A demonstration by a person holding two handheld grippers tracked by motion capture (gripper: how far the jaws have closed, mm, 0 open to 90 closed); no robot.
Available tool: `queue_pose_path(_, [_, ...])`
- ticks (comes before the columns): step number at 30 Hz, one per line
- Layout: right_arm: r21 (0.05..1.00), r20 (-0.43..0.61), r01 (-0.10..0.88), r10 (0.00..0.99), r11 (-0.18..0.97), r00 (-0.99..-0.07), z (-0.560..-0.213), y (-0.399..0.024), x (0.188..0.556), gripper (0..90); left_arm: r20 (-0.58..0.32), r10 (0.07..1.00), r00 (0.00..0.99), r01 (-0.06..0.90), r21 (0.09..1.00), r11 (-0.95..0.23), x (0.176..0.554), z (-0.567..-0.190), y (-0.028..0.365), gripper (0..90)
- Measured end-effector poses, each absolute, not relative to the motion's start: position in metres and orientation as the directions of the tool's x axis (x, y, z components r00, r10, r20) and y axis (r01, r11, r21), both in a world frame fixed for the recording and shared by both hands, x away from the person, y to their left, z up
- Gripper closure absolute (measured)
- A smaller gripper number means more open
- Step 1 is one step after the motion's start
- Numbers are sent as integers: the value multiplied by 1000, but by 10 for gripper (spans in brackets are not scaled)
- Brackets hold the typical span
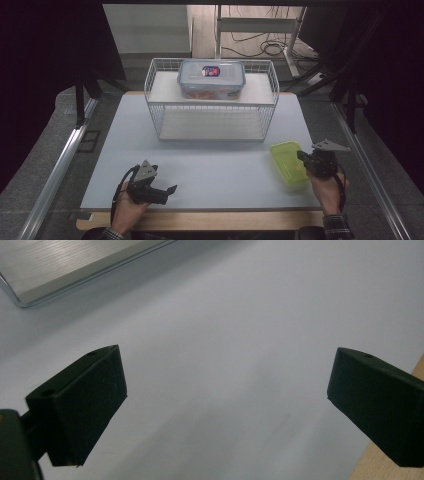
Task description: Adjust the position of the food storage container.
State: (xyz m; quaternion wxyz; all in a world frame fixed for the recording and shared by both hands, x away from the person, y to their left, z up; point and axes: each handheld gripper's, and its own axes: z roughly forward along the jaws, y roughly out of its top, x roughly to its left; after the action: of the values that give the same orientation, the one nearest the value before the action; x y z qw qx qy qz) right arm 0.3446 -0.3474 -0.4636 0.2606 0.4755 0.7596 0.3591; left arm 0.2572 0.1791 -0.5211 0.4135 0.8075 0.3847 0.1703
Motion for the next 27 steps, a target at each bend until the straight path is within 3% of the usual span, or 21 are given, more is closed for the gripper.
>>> queue_pose_path(10, [764,-59,601,953,235,-297,-475,-380,354,896,-49,760,648,486,795,-362,258,-522,178,24])
queue_pose_path(27, [707,-35,649,930,281,-365,-482,-364,341,895,-45,764,644,486,796,-362,257,-522,178,24])
